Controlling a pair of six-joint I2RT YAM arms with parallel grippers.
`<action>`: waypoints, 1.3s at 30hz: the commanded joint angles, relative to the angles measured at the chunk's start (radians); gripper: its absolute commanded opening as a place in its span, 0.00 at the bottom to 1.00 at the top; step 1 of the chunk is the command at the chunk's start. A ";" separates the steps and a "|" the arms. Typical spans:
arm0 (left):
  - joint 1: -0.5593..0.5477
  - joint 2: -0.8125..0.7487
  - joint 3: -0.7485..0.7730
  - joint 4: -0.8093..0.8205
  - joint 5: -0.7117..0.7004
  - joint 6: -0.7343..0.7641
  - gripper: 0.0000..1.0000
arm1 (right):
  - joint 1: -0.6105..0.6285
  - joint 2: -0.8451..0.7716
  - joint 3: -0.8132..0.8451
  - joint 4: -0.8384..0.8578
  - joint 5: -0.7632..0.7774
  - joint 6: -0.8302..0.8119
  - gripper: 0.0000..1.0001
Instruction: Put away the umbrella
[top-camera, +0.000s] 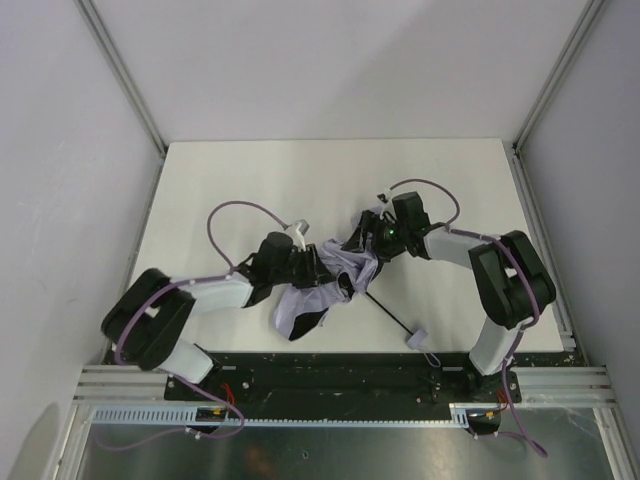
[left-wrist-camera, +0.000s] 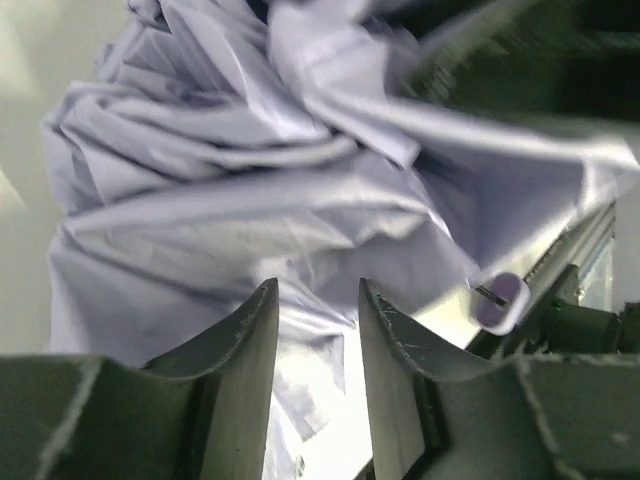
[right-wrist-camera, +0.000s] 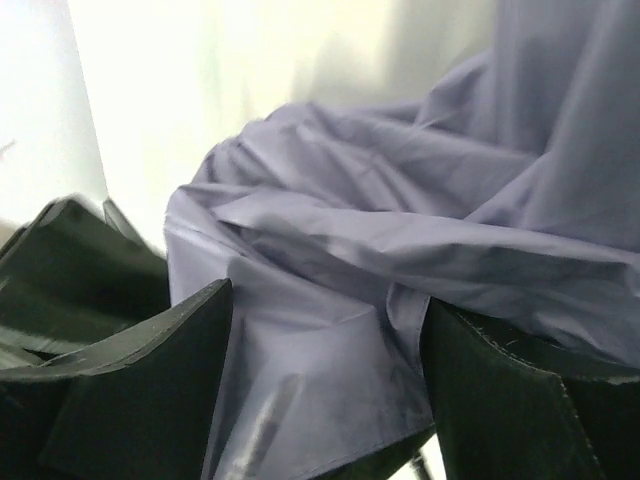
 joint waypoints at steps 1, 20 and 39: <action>-0.005 -0.170 -0.074 0.031 0.032 0.010 0.43 | -0.069 0.078 -0.008 0.144 0.000 -0.062 0.76; 0.024 -0.300 -0.296 0.013 -0.061 0.034 0.22 | 0.120 -0.140 0.262 -0.400 0.287 -0.547 0.99; 0.025 -0.336 -0.387 0.018 -0.071 0.038 0.19 | 0.361 0.141 0.372 -0.518 0.512 -0.636 0.99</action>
